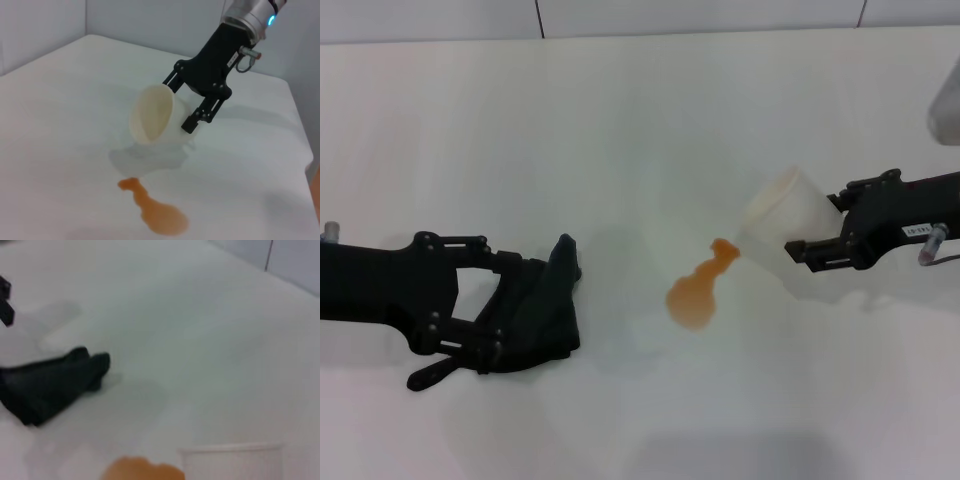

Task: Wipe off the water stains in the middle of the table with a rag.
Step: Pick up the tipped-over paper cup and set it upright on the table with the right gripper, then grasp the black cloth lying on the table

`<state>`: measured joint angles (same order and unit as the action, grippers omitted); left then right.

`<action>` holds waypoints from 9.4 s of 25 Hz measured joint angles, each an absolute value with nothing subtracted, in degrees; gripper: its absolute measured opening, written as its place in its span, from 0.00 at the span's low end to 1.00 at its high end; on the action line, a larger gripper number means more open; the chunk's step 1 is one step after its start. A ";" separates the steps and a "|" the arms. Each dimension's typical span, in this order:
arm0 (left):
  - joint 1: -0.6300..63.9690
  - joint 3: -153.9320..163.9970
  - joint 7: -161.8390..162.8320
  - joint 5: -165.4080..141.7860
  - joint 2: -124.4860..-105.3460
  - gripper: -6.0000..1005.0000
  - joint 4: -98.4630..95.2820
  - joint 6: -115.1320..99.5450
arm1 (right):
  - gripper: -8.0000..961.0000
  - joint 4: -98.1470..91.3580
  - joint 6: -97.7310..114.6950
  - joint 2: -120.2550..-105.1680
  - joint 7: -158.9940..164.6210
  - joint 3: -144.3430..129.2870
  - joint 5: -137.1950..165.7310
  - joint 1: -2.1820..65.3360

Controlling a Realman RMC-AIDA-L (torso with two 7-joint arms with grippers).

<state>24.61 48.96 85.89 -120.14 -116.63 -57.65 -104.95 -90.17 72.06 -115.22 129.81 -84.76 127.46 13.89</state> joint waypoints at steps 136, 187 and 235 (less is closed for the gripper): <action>24.08 48.25 86.57 -120.14 -117.77 0.86 -58.09 -105.25 | 0.91 -63.05 79.31 -115.44 79.01 -64.79 82.47 -4.39; 35.04 48.60 103.55 -140.38 -115.35 0.86 -59.73 -102.39 | 0.90 -88.79 80.77 -115.31 100.60 -75.60 101.00 6.24; 39.03 61.27 103.18 -141.72 -119.17 0.76 -50.17 -87.25 | 0.90 -88.06 80.72 -115.31 99.14 -76.05 100.05 5.45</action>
<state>39.03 61.27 103.18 -141.72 -119.17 -50.17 -87.25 -88.06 80.72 -115.31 99.14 -76.05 100.05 5.45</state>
